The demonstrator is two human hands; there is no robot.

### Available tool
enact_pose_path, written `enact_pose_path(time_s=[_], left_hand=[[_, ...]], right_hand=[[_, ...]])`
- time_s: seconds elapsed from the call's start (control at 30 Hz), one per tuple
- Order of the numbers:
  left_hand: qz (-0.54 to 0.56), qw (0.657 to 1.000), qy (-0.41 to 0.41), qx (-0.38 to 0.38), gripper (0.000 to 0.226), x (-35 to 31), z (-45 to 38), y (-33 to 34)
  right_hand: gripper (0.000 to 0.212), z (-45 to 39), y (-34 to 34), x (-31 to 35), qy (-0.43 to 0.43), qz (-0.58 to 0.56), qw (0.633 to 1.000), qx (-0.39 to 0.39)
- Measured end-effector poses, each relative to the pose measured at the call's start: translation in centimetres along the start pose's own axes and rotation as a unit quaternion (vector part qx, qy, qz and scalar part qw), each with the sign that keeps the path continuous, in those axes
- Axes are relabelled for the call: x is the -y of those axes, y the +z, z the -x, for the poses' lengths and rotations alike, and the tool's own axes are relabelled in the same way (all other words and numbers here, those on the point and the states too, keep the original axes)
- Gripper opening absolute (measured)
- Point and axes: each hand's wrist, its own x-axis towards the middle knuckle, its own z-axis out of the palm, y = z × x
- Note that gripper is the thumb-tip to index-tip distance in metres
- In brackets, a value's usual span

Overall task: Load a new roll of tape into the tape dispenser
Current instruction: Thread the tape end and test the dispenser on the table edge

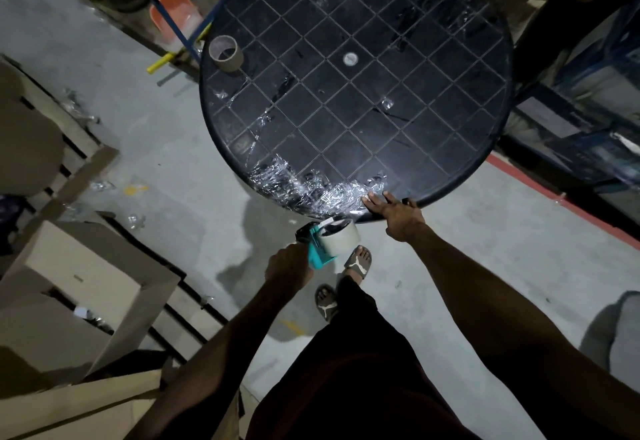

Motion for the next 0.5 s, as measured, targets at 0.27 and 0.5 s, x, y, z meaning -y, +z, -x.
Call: enact_pose_path(time_s=[0.27,0.5], left_hand=[[-0.023,0.996,-0.024,-0.083,0.016,0.0,0.8,0.6],[0.121,0.986,-0.108,-0.043,0.048,-0.3,1.6,-3.8]], right_hand=[[0.094,0.1,-1.5,0.8,0.013,-0.007,0.999,0.053],[0.084,1.0,-3.1,3.4,0.002,-0.218,0.974,-0.066]])
